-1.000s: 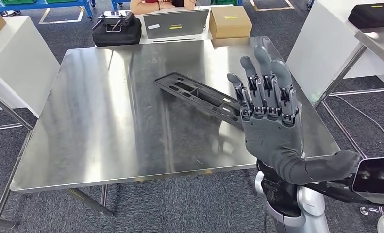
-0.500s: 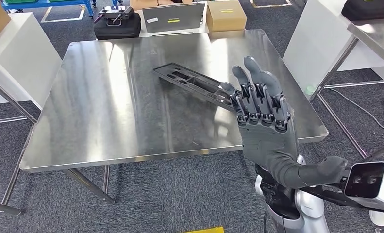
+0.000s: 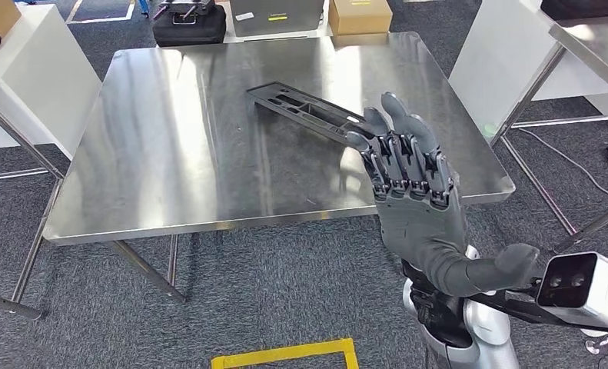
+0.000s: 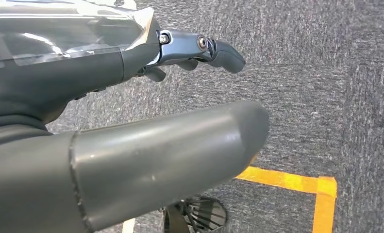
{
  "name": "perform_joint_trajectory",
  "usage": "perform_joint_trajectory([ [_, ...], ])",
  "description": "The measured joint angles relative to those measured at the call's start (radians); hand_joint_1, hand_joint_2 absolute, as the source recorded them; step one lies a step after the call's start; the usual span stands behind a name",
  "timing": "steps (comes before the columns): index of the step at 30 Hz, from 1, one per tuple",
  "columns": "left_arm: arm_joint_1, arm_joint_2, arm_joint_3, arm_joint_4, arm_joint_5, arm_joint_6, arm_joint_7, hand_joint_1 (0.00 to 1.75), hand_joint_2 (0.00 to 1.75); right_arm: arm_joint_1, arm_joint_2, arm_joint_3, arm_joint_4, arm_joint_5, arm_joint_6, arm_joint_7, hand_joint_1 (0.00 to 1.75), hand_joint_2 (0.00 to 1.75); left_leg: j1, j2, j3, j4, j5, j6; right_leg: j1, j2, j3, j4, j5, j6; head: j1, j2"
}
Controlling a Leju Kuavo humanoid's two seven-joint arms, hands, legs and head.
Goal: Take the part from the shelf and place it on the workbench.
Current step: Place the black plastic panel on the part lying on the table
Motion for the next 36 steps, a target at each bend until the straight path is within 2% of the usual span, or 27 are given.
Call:
perform_joint_trajectory([
  [2, 0.001, 0.0, 0.0, 0.0, 0.0, -0.001, 0.0, 0.0, 0.0, 0.0, 0.0, 0.001, 0.0, 0.002, -0.001, 0.0, 0.0, 0.0, -0.005, 0.001, -0.008, 0.003, 0.005, 0.008, -0.001, 0.0, -0.001, -0.004, 0.01, 0.011, 0.0, 0.0],
  [3, 0.001, 0.0, 0.0, 0.0, 0.0, -0.002, 0.0, 0.0, 0.0, 0.0, -0.001, 0.001, 0.0, 0.005, -0.003, 0.001, 0.0, 0.0, -0.007, 0.005, -0.022, 0.001, 0.018, 0.023, -0.002, 0.0, -0.011, 0.008, 0.0, 0.014, 0.001, 0.0],
  [5, 0.001, 0.001, 0.001, 0.0, -0.002, -0.006, 0.0, 0.0, 0.0, 0.002, -0.006, 0.004, 0.001, 0.01, -0.009, 0.002, 0.0, 0.0, -0.014, 0.014, -0.084, -0.002, 0.073, 0.053, -0.002, 0.002, -0.056, 0.175, -0.095, 0.018, 0.002, 0.0],
  [6, 0.001, 0.001, 0.002, 0.0, -0.004, -0.009, -0.001, 0.0, 0.0, 0.003, -0.009, 0.006, 0.002, 0.012, -0.013, 0.003, 0.0, 0.0, -0.017, 0.019, -0.119, -0.003, 0.104, 0.064, -0.001, 0.003, -0.063, 0.247, -0.137, 0.019, 0.002, 0.0],
  [7, 0.001, 0.002, 0.002, 0.0, -0.007, -0.011, -0.001, 0.0, 0.0, 0.004, -0.011, 0.007, 0.002, 0.012, -0.015, 0.004, 0.0, 0.0, -0.021, 0.02, -0.147, -0.002, 0.127, 0.065, 0.001, 0.003, -0.042, 0.282, -0.156, 0.023, 0.002, 0.0],
  [8, 0.001, 0.001, 0.003, 0.0, -0.009, -0.013, -0.002, 0.0, 0.0, 0.003, -0.012, 0.008, 0.002, 0.012, -0.016, 0.004, 0.0, 0.0, -0.023, 0.02, -0.16, -0.002, 0.14, 0.064, 0.004, 0.003, 0.012, 0.22, -0.138, 0.025, 0.002, 0.0],
  [10, 0.0, -0.001, 0.006, 0.0, -0.012, -0.015, -0.003, 0.0, 0.0, 0.001, -0.013, 0.009, 0.002, 0.012, -0.018, 0.004, 0.0, 0.0, -0.028, 0.019, -0.178, -0.001, 0.162, 0.058, 0.014, 0.002, 0.139, 0.052, -0.135, 0.012, 0.001, 0.0],
  [11, -0.001, -0.002, 0.008, 0.0, -0.013, -0.015, -0.004, 0.0, 0.0, 0.0, -0.013, 0.01, 0.001, 0.012, -0.019, 0.003, 0.0, 0.0, -0.03, 0.019, -0.181, -0.002, 0.173, 0.053, 0.02, 0.002, 0.177, -0.008, -0.143, 0.003, 0.0, 0.0],
  [12, -0.001, -0.002, 0.009, 0.0, -0.013, -0.015, -0.005, 0.0, 0.0, 0.0, -0.013, 0.01, 0.001, 0.012, -0.02, 0.003, 0.0, 0.0, -0.03, 0.019, -0.184, -0.004, 0.184, 0.048, 0.025, 0.001, 0.196, -0.041, -0.15, -0.005, 0.0, 0.0],
  [14, 0.001, -0.001, 0.012, 0.0, -0.014, -0.015, -0.006, 0.0, 0.0, 0.001, -0.013, 0.011, 0.001, 0.012, -0.023, 0.003, 0.0, 0.0, -0.028, 0.019, -0.189, -0.008, 0.198, 0.035, 0.021, 0.0, 0.182, -0.05, -0.136, -0.017, -0.001, 0.0],
  [15, 0.003, -0.001, 0.014, -0.001, -0.015, -0.015, -0.006, 0.0, 0.0, 0.002, -0.013, 0.011, 0.001, 0.012, -0.025, 0.003, 0.0, 0.0, -0.026, 0.017, -0.197, 0.001, 0.18, 0.029, 0.016, -0.001, 0.171, -0.05, -0.124, -0.026, -0.002, 0.0],
  [16, 0.004, -0.001, 0.015, -0.001, -0.015, -0.015, -0.006, 0.0, 0.0, 0.003, -0.013, 0.012, 0.002, 0.012, -0.025, 0.003, 0.0, 0.0, -0.024, 0.015, -0.207, 0.027, 0.141, 0.023, 0.01, -0.002, 0.158, -0.052, -0.109, -0.035, -0.004, 0.0],
  [18, 0.005, -0.001, 0.017, -0.001, -0.015, -0.015, -0.006, 0.0, 0.0, 0.004, -0.012, 0.013, 0.002, 0.012, -0.025, 0.003, 0.0, 0.0, -0.016, 0.011, -0.233, 0.135, 0.026, 0.009, 0.006, -0.003, 0.128, -0.051, -0.081, -0.046, -0.007, 0.0],
  [19, 0.005, -0.001, 0.017, -0.001, -0.015, -0.015, -0.006, 0.0, 0.0, 0.004, -0.012, 0.013, 0.002, 0.012, -0.025, 0.003, 0.0, 0.0, -0.012, 0.011, -0.243, 0.2, -0.015, 0.002, 0.006, -0.004, 0.114, -0.05, -0.067, -0.046, -0.008, 0.0],
  [20, 0.005, 0.0, 0.017, -0.001, -0.015, -0.015, -0.006, 0.0, 0.0, 0.004, -0.012, 0.014, 0.002, 0.012, -0.026, 0.003, 0.0, 0.0, -0.008, 0.01, -0.247, 0.254, -0.028, -0.004, 0.005, -0.004, 0.098, -0.048, -0.054, -0.043, -0.007, 0.0],
  [21, 0.005, 0.0, 0.017, -0.001, -0.015, -0.015, -0.006, 0.0, 0.0, 0.005, -0.011, 0.015, 0.002, 0.012, -0.026, 0.004, 0.0, 0.0, -0.003, 0.01, -0.237, 0.281, -0.015, -0.01, 0.004, -0.005, 0.081, -0.043, -0.042, -0.038, -0.008, 0.0],
  [22, 0.005, 0.0, 0.018, -0.002, -0.016, -0.015, -0.006, 0.0, 0.0, 0.005, -0.011, 0.015, 0.002, 0.013, -0.026, 0.005, 0.0, 0.0, 0.003, 0.011, -0.211, 0.275, 0.011, -0.015, 0.001, -0.006, 0.061, -0.036, -0.032, -0.033, -0.008, 0.0],
  [23, 0.005, 0.0, 0.018, -0.004, -0.018, -0.015, -0.006, 0.0, 0.0, 0.005, -0.011, 0.016, 0.002, 0.014, -0.027, 0.006, 0.0, 0.0, 0.008, 0.011, -0.172, 0.239, 0.038, -0.02, -0.002, -0.006, 0.042, -0.026, -0.025, -0.027, -0.008, 0.0],
  [25, 0.003, 0.0, 0.019, -0.011, -0.027, -0.016, -0.006, 0.0, 0.0, 0.004, -0.009, 0.015, 0.001, 0.016, -0.027, 0.01, 0.0, 0.0, 0.013, 0.007, -0.07, 0.108, 0.033, -0.027, -0.003, -0.006, 0.01, -0.001, -0.015, -0.014, -0.008, 0.0],
  [27, 0.001, 0.0, 0.02, -0.016, -0.034, -0.018, -0.006, 0.0, 0.0, 0.004, -0.007, 0.015, 0.0, 0.017, -0.027, 0.012, 0.0, 0.0, 0.008, 0.003, -0.024, 0.028, 0.0, -0.018, 0.0, -0.008, -0.007, 0.014, -0.004, 0.002, -0.008, 0.0],
  [29, 0.002, -0.001, 0.022, -0.018, -0.04, -0.019, -0.006, 0.0, 0.0, 0.006, -0.007, 0.015, 0.0, 0.019, -0.028, 0.012, 0.0, 0.0, 0.003, 0.006, -0.037, 0.022, 0.006, 0.008, -0.001, -0.008, -0.012, 0.013, 0.009, 0.018, -0.006, 0.0],
  [30, 0.003, -0.001, 0.023, -0.019, -0.043, -0.02, -0.006, 0.0, 0.0, 0.008, -0.008, 0.015, 0.0, 0.019, -0.029, 0.013, 0.0, 0.0, 0.002, 0.009, -0.045, 0.021, 0.016, 0.022, -0.002, -0.007, -0.018, 0.018, 0.002, 0.022, -0.006, 0.0],
  [31, 0.003, -0.001, 0.025, -0.02, -0.045, -0.02, -0.006, 0.0, 0.0, 0.009, -0.008, 0.014, 0.0, 0.019, -0.03, 0.013, 0.0, 0.0, 0.001, 0.012, -0.056, 0.019, 0.029, 0.035, -0.003, -0.005, -0.03, 0.04, -0.024, 0.019, -0.005, 0.0],
  [32, 0.003, -0.001, 0.025, -0.022, -0.045, -0.02, -0.006, 0.0, 0.0, 0.01, -0.009, 0.013, 0.0, 0.019, -0.031, 0.014, 0.0, 0.0, 0.001, 0.016, -0.071, 0.017, 0.043, 0.045, -0.003, -0.004, -0.047, 0.084, -0.068, 0.012, -0.004, 0.0],
  [34, 0.003, 0.0, 0.026, -0.025, -0.046, -0.02, -0.006, 0.0, 0.0, 0.012, -0.01, 0.013, 0.0, 0.02, -0.031, 0.014, 0.0, 0.0, -0.003, 0.019, -0.103, 0.019, 0.071, 0.053, -0.002, -0.001, -0.084, 0.215, -0.163, 0.0, -0.002, 0.0],
  [35, 0.003, -0.001, 0.026, -0.025, -0.046, -0.02, -0.006, 0.0, 0.0, 0.013, -0.01, 0.013, 0.0, 0.02, -0.031, 0.014, 0.0, 0.0, -0.005, 0.02, -0.119, 0.02, 0.085, 0.053, -0.002, 0.0, -0.092, 0.273, -0.186, 0.003, -0.002, 0.0],
  [36, 0.003, -0.001, 0.026, -0.025, -0.046, -0.02, -0.006, 0.0, 0.0, 0.015, -0.01, 0.013, 0.0, 0.02, -0.031, 0.014, 0.0, 0.0, -0.007, 0.02, -0.136, 0.02, 0.099, 0.053, -0.002, 0.001, -0.086, 0.307, -0.188, 0.011, -0.002, 0.0],
])
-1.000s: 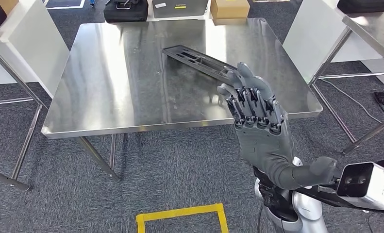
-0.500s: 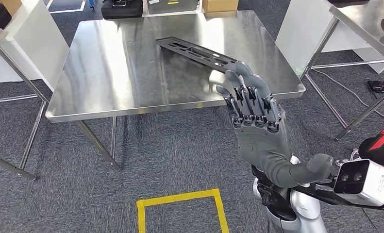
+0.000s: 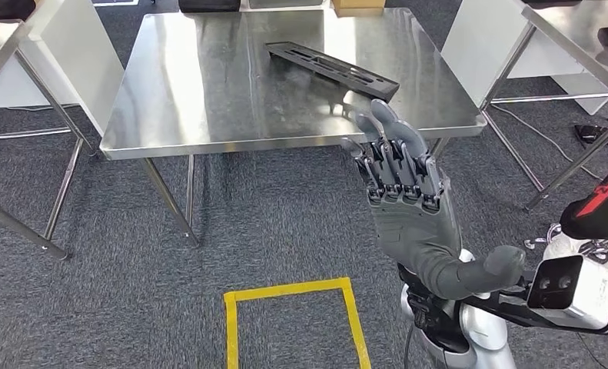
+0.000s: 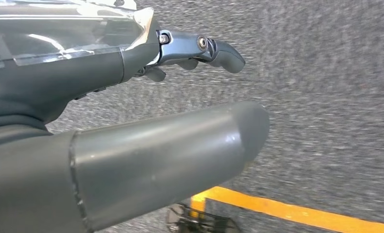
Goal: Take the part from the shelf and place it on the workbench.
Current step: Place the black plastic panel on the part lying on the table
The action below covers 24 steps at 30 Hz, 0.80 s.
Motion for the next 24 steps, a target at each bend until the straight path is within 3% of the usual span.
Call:
perform_joint_trajectory([
  [1, 0.0, 0.0, 0.0, 0.0, 0.0, 0.0, 0.0, 0.0, 0.0, 0.001, 0.0, 0.0, 0.0, 0.0, 0.0, 0.0, 0.0, 0.0, -0.002, 0.0, -0.016, 0.001, 0.013, -0.001, 0.0, 0.0, 0.024, -0.003, 0.015, 0.009, 0.0, 0.0],
  [2, 0.0, -0.001, 0.0, 0.0, 0.0, 0.0, 0.0, 0.0, 0.0, 0.002, 0.0, 0.0, 0.0, 0.0, 0.0, 0.0, 0.0, 0.0, -0.002, 0.0, -0.032, 0.001, 0.026, -0.003, 0.001, 0.0, 0.065, -0.041, 0.036, 0.016, 0.0, 0.0],
  [3, 0.0, -0.001, 0.0, 0.0, 0.0, 0.0, 0.0, 0.0, 0.0, 0.001, 0.0, 0.0, 0.0, 0.0, 0.0, 0.0, 0.0, 0.0, -0.003, 0.0, -0.044, 0.001, 0.038, -0.006, 0.003, 0.001, 0.125, -0.113, 0.049, 0.016, 0.0, 0.0],
  [5, 0.0, -0.002, 0.0, -0.001, 0.0, 0.0, 0.0, 0.0, 0.0, 0.0, 0.0, 0.0, 0.0, 0.0, 0.0, 0.0, 0.0, 0.0, -0.006, -0.001, -0.06, 0.001, 0.061, -0.015, 0.012, 0.001, 0.237, -0.272, 0.04, 0.003, -0.001, 0.0],
  [6, 0.0, -0.003, 0.0, -0.001, 0.0, 0.0, 0.0, 0.0, 0.0, -0.001, 0.0, 0.0, 0.0, 0.0, 0.0, 0.0, 0.0, 0.0, -0.007, -0.001, -0.063, -0.001, 0.073, -0.021, 0.017, 0.002, 0.266, -0.322, 0.03, -0.005, 0.0, 0.0],
  [7, 0.0, -0.003, 0.0, -0.002, -0.002, 0.0, 0.0, 0.0, 0.0, 0.0, 0.0, -0.001, 0.0, 0.0, 0.0, 0.0, 0.0, 0.0, -0.007, -0.001, -0.064, -0.005, 0.084, -0.027, 0.021, 0.002, 0.272, -0.342, 0.027, -0.011, -0.001, 0.0],
  [8, 0.002, -0.003, 0.001, -0.002, -0.003, 0.0, 0.0, 0.0, 0.0, 0.001, 0.0, -0.001, 0.0, 0.001, -0.001, 0.0, 0.0, 0.0, -0.006, -0.001, -0.066, -0.01, 0.095, -0.032, 0.019, 0.002, 0.262, -0.342, 0.034, -0.016, -0.001, 0.0],
  [9, 0.003, -0.002, 0.001, -0.002, -0.005, -0.001, 0.0, 0.0, 0.0, 0.002, 0.0, -0.001, 0.0, 0.003, -0.002, 0.0, 0.0, 0.0, -0.005, -0.002, -0.07, -0.007, 0.088, -0.038, 0.014, 0.001, 0.252, -0.342, 0.045, -0.025, -0.001, 0.0],
  [10, 0.005, -0.003, 0.001, -0.002, -0.007, -0.001, 0.0, 0.0, 0.0, 0.003, 0.001, -0.001, 0.0, 0.006, -0.003, 0.0, 0.0, 0.0, -0.003, -0.004, -0.078, 0.008, 0.061, -0.043, 0.01, 0.0, 0.242, -0.342, 0.057, -0.036, -0.002, 0.0],
  [12, 0.007, -0.003, 0.001, -0.002, -0.011, -0.002, 0.0, 0.0, 0.0, 0.008, 0.003, -0.002, 0.0, 0.011, -0.005, 0.0, 0.0, 0.0, 0.001, -0.007, -0.105, 0.101, -0.047, -0.052, 0.003, -0.003, 0.216, -0.342, 0.084, -0.052, -0.004, 0.0],
  [13, 0.007, -0.003, 0.001, -0.002, -0.013, -0.003, 0.0, 0.0, 0.0, 0.011, 0.004, -0.002, 0.0, 0.013, -0.006, 0.0, 0.0, 0.0, 0.001, -0.008, -0.117, 0.166, -0.097, -0.056, 0.004, -0.004, 0.203, -0.341, 0.097, -0.056, -0.004, 0.0],
  [14, 0.006, -0.003, 0.001, -0.002, -0.016, -0.004, 0.0, 0.0, 0.0, 0.016, 0.004, -0.003, 0.0, 0.014, -0.006, 0.0, 0.0, 0.0, 0.002, -0.008, -0.125, 0.228, -0.127, -0.06, 0.005, -0.005, 0.189, -0.34, 0.11, -0.055, -0.004, 0.0],
  [15, 0.006, -0.002, 0.001, -0.002, -0.017, -0.006, 0.0, 0.0, 0.0, 0.02, 0.004, -0.003, 0.0, 0.015, -0.006, 0.0, 0.0, 0.0, 0.002, -0.008, -0.124, 0.269, -0.13, -0.063, 0.005, -0.005, 0.174, -0.338, 0.122, -0.052, -0.004, 0.0],
  [16, 0.006, -0.002, 0.001, -0.003, -0.018, -0.008, 0.0, 0.0, 0.0, 0.024, 0.004, -0.004, 0.0, 0.015, -0.006, 0.0, 0.0, 0.0, 0.004, -0.008, -0.108, 0.281, -0.114, -0.065, 0.005, -0.006, 0.157, -0.334, 0.133, -0.049, -0.005, 0.0],
  [18, 0.005, -0.001, 0.002, -0.004, -0.019, -0.01, 0.0, 0.0, 0.0, 0.028, 0.004, -0.006, 0.0, 0.015, -0.006, 0.0, 0.0, 0.0, 0.01, -0.008, -0.025, 0.204, -0.067, -0.068, 0.004, -0.006, 0.123, -0.318, 0.147, -0.04, -0.005, 0.0],
  [20, 0.003, -0.001, 0.003, -0.007, -0.019, -0.011, -0.001, 0.0, 0.0, 0.029, 0.004, -0.01, -0.003, 0.015, -0.006, 0.0, 0.0, 0.0, 0.011, -0.011, 0.07, 0.075, -0.072, -0.067, 0.007, -0.006, 0.095, -0.297, 0.157, -0.029, -0.004, 0.0],
  [21, 0.001, -0.001, 0.003, -0.008, -0.019, -0.011, -0.001, 0.0, 0.0, 0.029, 0.005, -0.012, -0.004, 0.015, -0.006, 0.0, 0.0, 0.0, 0.009, -0.014, 0.095, 0.033, -0.087, -0.063, 0.009, -0.007, 0.086, -0.29, 0.163, -0.021, -0.003, 0.0],
  [22, 0.001, -0.001, 0.004, -0.008, -0.019, -0.012, -0.002, 0.0, 0.0, 0.029, 0.005, -0.013, -0.006, 0.015, -0.006, 0.0, 0.0, 0.0, 0.005, -0.016, 0.101, 0.013, -0.097, -0.057, 0.01, -0.008, 0.078, -0.288, 0.171, -0.012, -0.002, 0.0],
  [24, 0.002, -0.001, 0.005, -0.008, -0.019, -0.012, -0.003, 0.0, 0.0, 0.03, 0.005, -0.014, -0.006, 0.015, -0.006, 0.0, 0.0, 0.0, 0.002, -0.014, 0.086, 0.003, -0.088, -0.036, 0.009, -0.008, 0.066, -0.285, 0.181, 0.004, 0.0, 0.0],
])
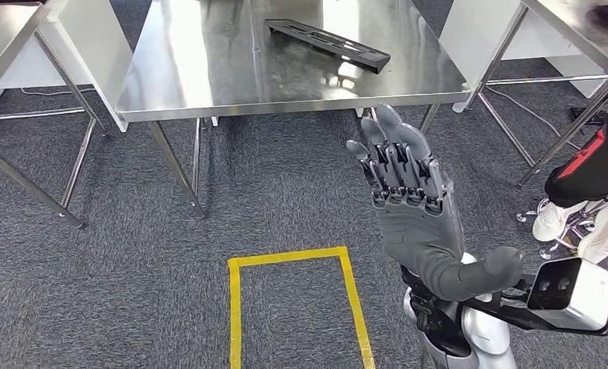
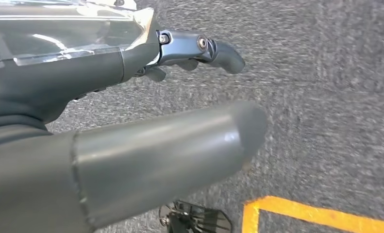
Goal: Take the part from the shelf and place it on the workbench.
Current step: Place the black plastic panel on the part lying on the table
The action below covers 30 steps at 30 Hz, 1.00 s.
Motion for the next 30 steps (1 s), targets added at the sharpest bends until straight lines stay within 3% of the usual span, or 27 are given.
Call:
perform_joint_trajectory([
  [1, 0.001, 0.0, 0.001, 0.0, 0.0, 0.0, 0.0, 0.0, 0.0, 0.0, -0.001, -0.001, 0.0, 0.0, 0.0, 0.0, 0.0, 0.0, 0.0, 0.002, -0.01, -0.002, 0.011, 0.014, -0.001, 0.001, -0.012, 0.014, -0.014, 0.0, 0.001, 0.0],
  [2, 0.001, -0.001, 0.002, 0.0, 0.0, 0.0, 0.0, 0.0, 0.0, 0.001, -0.001, -0.001, 0.0, 0.0, 0.0, 0.001, 0.0, 0.0, 0.001, 0.005, -0.022, -0.005, 0.023, 0.025, -0.001, 0.003, -0.026, 0.046, -0.046, -0.003, 0.001, 0.0],
  [4, 0.001, 0.0, 0.005, 0.0, 0.001, 0.0, 0.0, 0.0, 0.0, 0.0, -0.002, -0.002, 0.001, -0.001, 0.0, 0.001, 0.0, 0.0, 0.0, 0.009, -0.048, -0.005, 0.047, 0.036, -0.001, 0.006, -0.059, 0.16, -0.137, -0.018, 0.003, 0.0],
  [5, 0.001, 0.0, 0.007, 0.0, 0.001, 0.0, 0.0, 0.0, 0.0, 0.001, -0.003, -0.002, 0.001, -0.001, 0.0, 0.001, 0.0, 0.0, -0.002, 0.01, -0.064, -0.005, 0.059, 0.036, -0.001, 0.006, -0.069, 0.224, -0.17, -0.02, 0.003, 0.0],
  [6, 0.001, 0.0, 0.009, 0.0, 0.001, 0.0, 0.0, 0.0, 0.0, 0.001, -0.003, -0.002, 0.001, -0.001, 0.0, 0.001, 0.0, 0.0, -0.003, 0.011, -0.08, -0.004, 0.071, 0.036, -0.001, 0.007, -0.069, 0.269, -0.182, -0.015, 0.003, 0.0],
  [7, 0.001, 0.0, 0.01, 0.0, 0.002, 0.0, 0.0, 0.0, 0.0, 0.001, -0.004, -0.002, 0.001, -0.001, 0.0, 0.001, 0.0, 0.0, -0.004, 0.012, -0.096, -0.004, 0.084, 0.035, -0.001, 0.007, -0.055, 0.286, -0.174, -0.006, 0.003, 0.0],
  [8, 0.001, -0.001, 0.01, 0.001, 0.002, 0.0, 0.0, 0.0, 0.0, 0.001, -0.004, -0.002, 0.001, -0.001, 0.001, 0.001, 0.0, 0.0, -0.005, 0.012, -0.112, -0.004, 0.097, 0.034, -0.001, 0.007, -0.025, 0.269, -0.153, 0.003, 0.003, 0.0],
  [9, 0.001, -0.001, 0.011, 0.001, 0.002, 0.0, 0.0, 0.0, 0.0, 0.0, -0.004, -0.001, 0.001, -0.001, 0.002, 0.001, 0.0, 0.0, -0.005, 0.012, -0.126, -0.003, 0.109, 0.031, 0.0, 0.007, 0.023, 0.216, -0.13, 0.009, 0.003, 0.0],
  [11, 0.001, -0.002, 0.011, 0.001, 0.002, 0.0, 0.0, 0.0, 0.0, -0.002, -0.004, -0.001, 0.001, 0.0, 0.003, 0.001, 0.0, 0.0, -0.007, 0.012, -0.144, -0.003, 0.13, 0.023, 0.005, 0.009, 0.14, 0.054, -0.13, 0.0, 0.003, 0.0],
  [12, 0.001, -0.002, 0.012, 0.001, 0.002, 0.0, 0.0, 0.0, 0.0, -0.004, -0.004, 0.0, 0.0, 0.0, 0.004, 0.001, 0.0, 0.0, -0.008, 0.011, -0.147, -0.006, 0.142, 0.017, 0.009, 0.01, 0.18, -0.008, -0.14, -0.008, 0.003, 0.0],
  [13, 0.001, -0.002, 0.012, 0.001, 0.002, 0.0, -0.001, 0.0, 0.0, -0.005, -0.004, 0.0, 0.0, 0.0, 0.004, 0.001, 0.0, 0.0, -0.009, 0.011, -0.149, -0.01, 0.154, 0.012, 0.013, 0.011, 0.199, -0.047, -0.151, -0.015, 0.002, 0.0],
  [15, 0.002, -0.001, 0.013, 0.001, 0.002, 0.0, -0.001, 0.0, 0.0, -0.005, -0.004, 0.0, 0.0, 0.0, 0.004, 0.001, 0.0, 0.0, -0.007, 0.01, -0.152, -0.018, 0.171, 0.001, 0.01, 0.011, 0.19, -0.057, -0.14, -0.026, 0.002, 0.0],
  [16, 0.003, -0.001, 0.014, 0.001, 0.002, 0.0, -0.001, 0.0, 0.0, -0.005, -0.004, 0.0, 0.0, 0.0, 0.004, 0.001, 0.0, 0.0, -0.007, 0.009, -0.159, -0.012, 0.159, -0.004, 0.005, 0.01, 0.183, -0.058, -0.13, -0.035, 0.001, 0.0],
  [17, 0.004, -0.001, 0.015, 0.002, 0.002, 0.0, -0.001, 0.0, 0.0, -0.005, -0.004, 0.0, 0.001, 0.0, 0.004, 0.002, 0.0, 0.0, -0.006, 0.007, -0.169, 0.012, 0.125, -0.008, 0.0, 0.008, 0.174, -0.059, -0.118, -0.046, -0.001, 0.0],
  [20, 0.005, -0.001, 0.018, 0.002, 0.002, 0.0, -0.001, 0.0, 0.0, -0.004, -0.002, 0.0, 0.001, 0.0, 0.004, 0.002, 0.0, 0.0, -0.003, 0.005, -0.211, 0.192, -0.024, -0.019, 0.0, 0.004, 0.137, -0.057, -0.082, -0.065, -0.004, 0.0],
  [21, 0.005, 0.0, 0.018, 0.002, 0.002, 0.0, -0.001, 0.0, 0.0, -0.003, -0.002, 0.0, 0.001, 0.0, 0.004, 0.002, 0.0, 0.0, -0.003, 0.004, -0.217, 0.247, -0.041, -0.021, 0.002, 0.003, 0.123, -0.054, -0.071, -0.065, -0.003, 0.0],
  [22, 0.005, 0.0, 0.018, 0.002, 0.002, 0.0, -0.001, 0.0, 0.0, -0.003, -0.002, 0.0, 0.002, 0.0, 0.004, 0.002, 0.0, 0.0, -0.002, 0.004, -0.209, 0.275, -0.035, -0.023, 0.002, 0.002, 0.107, -0.05, -0.062, -0.063, -0.004, 0.0],
  [23, 0.005, 0.0, 0.019, 0.002, 0.002, 0.0, -0.001, 0.0, 0.0, -0.002, -0.002, 0.0, 0.002, 0.0, 0.004, 0.003, 0.0, 0.0, -0.002, 0.004, -0.184, 0.267, -0.012, -0.024, 0.002, 0.002, 0.091, -0.043, -0.054, -0.061, -0.004, 0.0],
  [25, 0.003, 0.0, 0.019, 0.002, 0.002, 0.0, -0.001, 0.0, 0.0, -0.002, -0.002, 0.0, 0.003, 0.0, 0.004, 0.002, 0.0, 0.0, 0.0, 0.004, -0.09, 0.158, 0.024, -0.021, 0.002, 0.002, 0.063, -0.026, -0.044, -0.054, -0.004, 0.0],
  [27, 0.001, 0.002, 0.019, 0.002, 0.002, 0.0, -0.001, 0.0, 0.0, -0.003, -0.003, 0.0, 0.003, 0.0, 0.005, 0.002, 0.0, 0.0, -0.001, 0.002, -0.004, 0.036, 0.014, -0.014, 0.006, 0.001, 0.043, -0.01, -0.036, -0.044, -0.003, 0.0],
  [28, 0.0, 0.002, 0.019, 0.002, 0.002, 0.0, -0.002, 0.0, 0.0, -0.005, -0.003, 0.0, 0.004, -0.001, 0.007, 0.002, 0.0, 0.0, -0.004, 0.0, 0.014, 0.003, 0.003, -0.01, 0.007, 0.0, 0.036, -0.005, -0.03, -0.036, -0.002, 0.0],
  [30, 0.0, 0.002, 0.02, 0.002, 0.002, 0.0, -0.003, 0.0, 0.0, -0.006, -0.004, 0.001, 0.006, -0.001, 0.009, 0.002, 0.0, 0.0, -0.007, 0.001, 0.009, -0.011, 0.009, 0.005, 0.008, -0.001, 0.027, -0.002, -0.018, -0.021, -0.001, 0.0],
])
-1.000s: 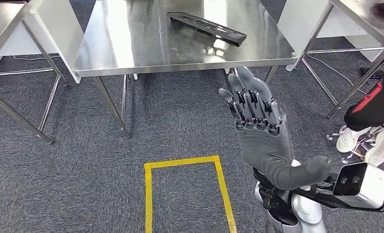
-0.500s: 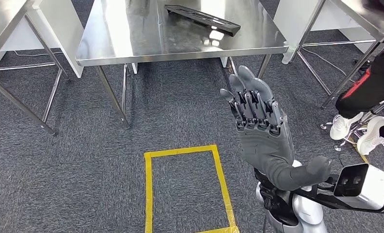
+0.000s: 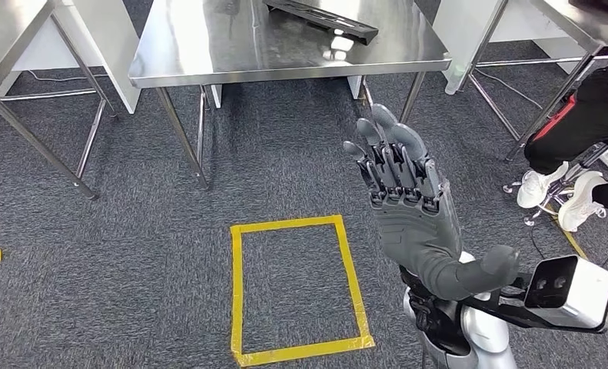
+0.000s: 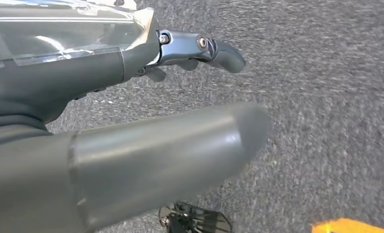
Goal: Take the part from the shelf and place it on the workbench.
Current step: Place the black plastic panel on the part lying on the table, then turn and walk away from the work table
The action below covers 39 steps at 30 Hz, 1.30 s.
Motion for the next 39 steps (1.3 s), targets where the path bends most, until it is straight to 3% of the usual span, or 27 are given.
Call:
perform_joint_trajectory([
  [1, 0.0, 0.0, 0.001, 0.0, 0.0, 0.0, -0.001, 0.0, 0.0, 0.0, -0.001, 0.0, 0.001, -0.001, 0.0, -0.001, 0.0, 0.0, 0.001, 0.002, -0.008, -0.003, 0.01, 0.01, 0.0, 0.001, -0.008, 0.008, -0.006, 0.004, 0.0, 0.0],
  [3, -0.001, 0.0, 0.002, 0.001, 0.0, 0.0, -0.002, 0.0, 0.0, -0.001, -0.004, 0.0, 0.002, -0.002, 0.0, -0.002, 0.0, 0.0, 0.006, 0.007, -0.032, -0.01, 0.035, 0.028, -0.001, 0.005, -0.037, 0.07, -0.068, -0.002, 0.002, 0.0],
  [5, -0.002, 0.002, 0.003, 0.001, 0.0, 0.0, -0.003, 0.0, 0.0, 0.0, -0.006, 0.001, 0.002, -0.003, -0.001, -0.002, 0.0, 0.0, 0.005, 0.01, -0.063, -0.009, 0.061, 0.032, -0.004, 0.009, -0.072, 0.194, -0.155, -0.008, 0.004, 0.0],
  [6, -0.002, 0.002, 0.004, 0.001, 0.0, 0.0, -0.003, 0.0, 0.0, 0.0, -0.007, 0.001, 0.002, -0.003, -0.001, -0.002, 0.0, 0.0, 0.005, 0.012, -0.08, -0.009, 0.074, 0.031, -0.006, 0.009, -0.08, 0.254, -0.178, -0.003, 0.004, 0.0],
  [7, -0.002, 0.002, 0.004, 0.001, 0.0, 0.0, -0.003, 0.0, 0.0, 0.0, -0.008, 0.001, 0.002, -0.003, -0.001, -0.002, 0.0, 0.0, 0.006, 0.013, -0.098, -0.008, 0.088, 0.029, -0.008, 0.009, -0.078, 0.291, -0.18, 0.008, 0.004, 0.0],
  [8, -0.002, 0.002, 0.004, 0.001, 0.0, 0.0, -0.003, 0.0, 0.0, 0.0, -0.008, 0.001, 0.002, -0.003, -0.002, -0.002, 0.0, 0.0, 0.006, 0.015, -0.115, -0.008, 0.102, 0.027, -0.01, 0.009, -0.059, 0.296, -0.161, 0.021, 0.004, 0.0],
  [10, -0.002, 0.001, 0.005, 0.001, -0.001, 0.0, -0.004, 0.0, 0.0, 0.0, -0.009, 0.001, 0.002, -0.003, -0.002, -0.002, 0.0, 0.0, 0.008, 0.016, -0.145, -0.007, 0.129, 0.019, -0.015, 0.01, 0.031, 0.202, -0.113, 0.042, 0.004, 0.0],
  [11, -0.002, 0.001, 0.005, 0.001, -0.001, 0.0, -0.004, 0.0, 0.0, -0.002, -0.009, 0.001, 0.002, -0.003, -0.003, -0.002, 0.0, 0.0, 0.007, 0.015, -0.156, -0.006, 0.141, 0.013, -0.014, 0.011, 0.098, 0.112, -0.111, 0.041, 0.005, 0.0],
  [13, -0.003, 0.001, 0.006, 0.001, -0.002, 0.0, -0.005, 0.0, 0.0, -0.004, -0.008, 0.001, 0.002, -0.003, -0.004, -0.002, 0.0, 0.0, 0.004, 0.013, -0.164, -0.008, 0.167, 0.001, -0.009, 0.014, 0.19, -0.03, -0.138, 0.026, 0.004, 0.0],
  [14, -0.003, 0.002, 0.006, 0.001, -0.002, 0.001, -0.006, 0.0, 0.0, -0.005, -0.008, 0.001, 0.002, -0.003, -0.004, -0.002, 0.0, 0.0, 0.003, 0.013, -0.166, -0.013, 0.18, -0.005, -0.005, 0.015, 0.204, -0.061, -0.148, 0.017, 0.004, 0.0],
  [16, 0.0, 0.002, 0.008, 0.002, -0.003, 0.001, -0.006, 0.0, 0.0, -0.004, -0.008, 0.001, 0.003, -0.003, -0.006, -0.002, 0.0, 0.0, 0.006, 0.013, -0.172, -0.019, 0.192, -0.016, -0.008, 0.013, 0.184, -0.058, -0.135, 0.0, 0.003, 0.0],
  [17, 0.001, 0.002, 0.009, 0.002, -0.004, 0.001, -0.006, 0.0, 0.0, -0.003, -0.007, 0.002, 0.003, -0.003, -0.006, -0.002, 0.0, 0.0, 0.007, 0.012, -0.18, -0.006, 0.167, -0.021, -0.011, 0.011, 0.171, -0.056, -0.123, -0.012, 0.002, 0.0],
  [18, 0.003, 0.001, 0.011, 0.002, -0.004, 0.001, -0.006, 0.0, 0.0, -0.003, -0.007, 0.002, 0.003, -0.003, -0.006, -0.002, 0.0, 0.0, 0.009, 0.011, -0.191, 0.027, 0.122, -0.025, -0.014, 0.009, 0.156, -0.056, -0.109, -0.024, 0.001, 0.0],
  [20, 0.003, 0.001, 0.015, 0.003, -0.005, 0.002, -0.006, 0.0, 0.0, -0.003, -0.006, 0.002, 0.004, -0.003, -0.006, -0.002, 0.0, 0.0, 0.011, 0.009, -0.217, 0.151, 0.002, -0.03, -0.012, 0.006, 0.126, -0.054, -0.08, -0.038, -0.001, 0.0],
  [21, 0.002, 0.001, 0.016, 0.003, -0.005, 0.002, -0.006, 0.0, 0.0, -0.003, -0.006, 0.002, 0.004, -0.003, -0.006, -0.002, 0.0, 0.0, 0.011, 0.007, -0.226, 0.22, -0.033, -0.031, -0.009, 0.005, 0.111, -0.053, -0.066, -0.04, -0.001, 0.0],
  [22, 0.002, 0.002, 0.016, 0.003, -0.005, 0.002, -0.006, 0.0, 0.0, -0.002, -0.006, 0.002, 0.004, -0.003, -0.006, -0.002, 0.0, 0.0, 0.011, 0.006, -0.227, 0.272, -0.041, -0.032, -0.007, 0.004, 0.095, -0.05, -0.053, -0.04, -0.001, 0.0],
  [23, 0.001, 0.002, 0.016, 0.003, -0.005, 0.002, -0.006, 0.0, 0.0, -0.002, -0.006, 0.002, 0.004, -0.003, -0.006, -0.002, 0.0, 0.0, 0.012, 0.006, -0.213, 0.293, -0.025, -0.031, -0.006, 0.004, 0.077, -0.045, -0.042, -0.038, -0.002, 0.0],
  [25, 0.0, 0.002, 0.016, 0.003, -0.005, 0.002, -0.006, 0.0, 0.0, -0.002, -0.006, 0.002, 0.004, -0.003, -0.006, -0.002, 0.0, 0.0, 0.012, 0.005, -0.131, 0.229, 0.024, -0.027, -0.005, 0.004, 0.04, -0.029, -0.024, -0.031, -0.002, 0.0],
  [27, -0.003, 0.002, 0.017, 0.003, -0.006, 0.002, -0.006, 0.0, 0.0, -0.003, -0.005, 0.002, 0.004, -0.003, -0.006, -0.002, 0.0, 0.0, 0.01, 0.003, -0.019, 0.086, 0.011, -0.02, -0.002, 0.004, 0.014, -0.01, -0.014, -0.023, -0.001, 0.0],
  [29, -0.006, 0.002, 0.017, 0.003, -0.007, 0.002, -0.007, 0.0, 0.0, -0.005, -0.005, 0.002, 0.003, -0.002, -0.006, -0.002, 0.0, 0.0, 0.003, 0.0, 0.029, 0.006, -0.018, -0.01, 0.001, 0.001, 0.003, -0.002, 0.0, -0.009, 0.0, 0.0],
  [31, -0.006, 0.001, 0.017, 0.004, -0.008, 0.002, -0.007, 0.0, 0.0, -0.005, -0.005, 0.003, 0.003, -0.002, -0.006, -0.002, 0.0, 0.0, 0.001, 0.004, 0.014, -0.004, -0.004, 0.005, 0.0, 0.0, -0.006, -0.001, 0.014, 0.005, 0.0, 0.0],
  [32, -0.005, 0.001, 0.017, 0.004, -0.008, 0.002, -0.008, 0.0, 0.0, -0.005, -0.006, 0.003, 0.003, -0.002, -0.006, -0.002, 0.0, 0.0, 0.001, 0.007, 0.002, -0.007, 0.009, 0.014, 0.0, 0.002, -0.015, 0.009, 0.003, 0.006, 0.001, 0.0],
  [33, -0.006, 0.001, 0.017, 0.004, -0.008, 0.002, -0.008, 0.0, 0.0, -0.004, -0.007, 0.003, 0.003, -0.002, -0.006, -0.002, 0.0, 0.0, 0.004, 0.01, -0.013, -0.01, 0.024, 0.021, 0.0, 0.004, -0.03, 0.033, -0.025, 0.004, 0.002, 0.0],
  [35, -0.007, 0.002, 0.018, 0.004, -0.008, 0.002, -0.008, 0.0, 0.0, -0.005, -0.007, 0.003, 0.004, -0.002, -0.006, -0.001, 0.0, 0.0, 0.005, 0.013, -0.047, -0.013, 0.053, 0.027, -0.001, 0.008, -0.064, 0.142, -0.12, -0.006, 0.004, 0.0],
  [36, -0.007, 0.002, 0.018, 0.004, -0.009, 0.003, -0.008, 0.0, 0.0, -0.004, -0.008, 0.003, 0.004, -0.002, -0.006, -0.001, 0.0, 0.0, 0.005, 0.014, -0.064, -0.012, 0.066, 0.027, -0.002, 0.009, -0.078, 0.21, -0.156, -0.006, 0.005, 0.0],
  [37, -0.007, 0.002, 0.018, 0.004, -0.011, 0.005, -0.008, 0.0, 0.0, -0.004, -0.008, 0.004, 0.004, -0.002, -0.006, -0.001, 0.0, 0.0, 0.005, 0.015, -0.081, -0.012, 0.08, 0.026, -0.003, 0.009, -0.084, 0.268, -0.169, 0.001, 0.005, 0.0],
  [39, -0.007, 0.001, 0.018, 0.004, -0.018, 0.013, -0.01, 0.0, 0.0, -0.002, -0.008, 0.005, 0.004, -0.001, -0.002, -0.001, 0.0, 0.0, 0.005, 0.022, -0.113, -0.011, 0.106, 0.022, -0.006, 0.009, -0.059, 0.301, -0.125, 0.028, 0.005, 0.0],
])
